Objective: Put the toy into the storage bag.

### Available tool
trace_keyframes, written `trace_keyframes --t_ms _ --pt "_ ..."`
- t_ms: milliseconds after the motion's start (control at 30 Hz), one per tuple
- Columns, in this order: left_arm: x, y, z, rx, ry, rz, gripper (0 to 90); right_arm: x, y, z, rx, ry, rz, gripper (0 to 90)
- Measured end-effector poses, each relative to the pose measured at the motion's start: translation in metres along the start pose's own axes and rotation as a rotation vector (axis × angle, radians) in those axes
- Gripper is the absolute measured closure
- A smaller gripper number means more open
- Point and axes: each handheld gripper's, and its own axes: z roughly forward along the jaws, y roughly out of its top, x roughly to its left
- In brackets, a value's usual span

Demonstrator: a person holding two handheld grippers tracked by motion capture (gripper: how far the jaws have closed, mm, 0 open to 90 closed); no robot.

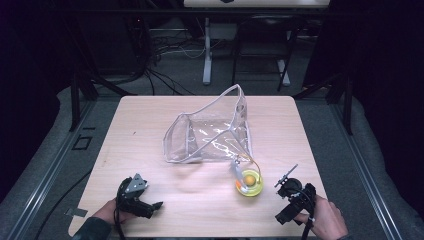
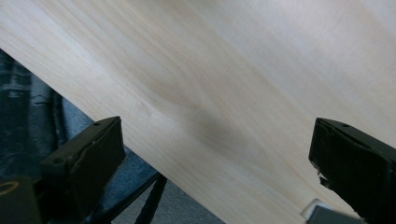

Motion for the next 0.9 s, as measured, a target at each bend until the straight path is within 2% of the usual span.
trace_keyframes --t_ms 167,200,333,367,500,600,900 --pt "0.0 0.002 0.002 0.002 -0.007 0.009 0.0 0.001 0.013 -0.017 -0.024 0.004 -0.024 2.4" --pt "0.0 0.003 0.003 0.0 -0.008 0.012 0.0 0.001 0.017 -0.021 -0.012 -0.004 -0.034 2.4" --pt "0.0 0.004 0.003 -0.001 -0.007 0.014 0.0 0.001 0.024 -0.026 -0.032 0.01 -0.051 2.3" --pt "0.0 0.004 0.003 -0.001 -0.006 0.014 0.0 0.002 0.028 -0.029 -0.02 0.007 -0.058 2.3" --pt "0.0 0.003 0.003 -0.002 -0.008 0.008 0.0 0.003 0.037 -0.034 -0.034 0.01 -0.069 2.0" --pt "0.0 0.003 0.003 -0.002 -0.007 0.009 0.0 0.002 0.044 -0.041 -0.037 -0.002 -0.096 1.9" --pt "0.0 0.004 0.003 0.0 -0.006 0.015 0.0 0.006 0.064 -0.06 -0.072 -0.002 -0.108 3.2"
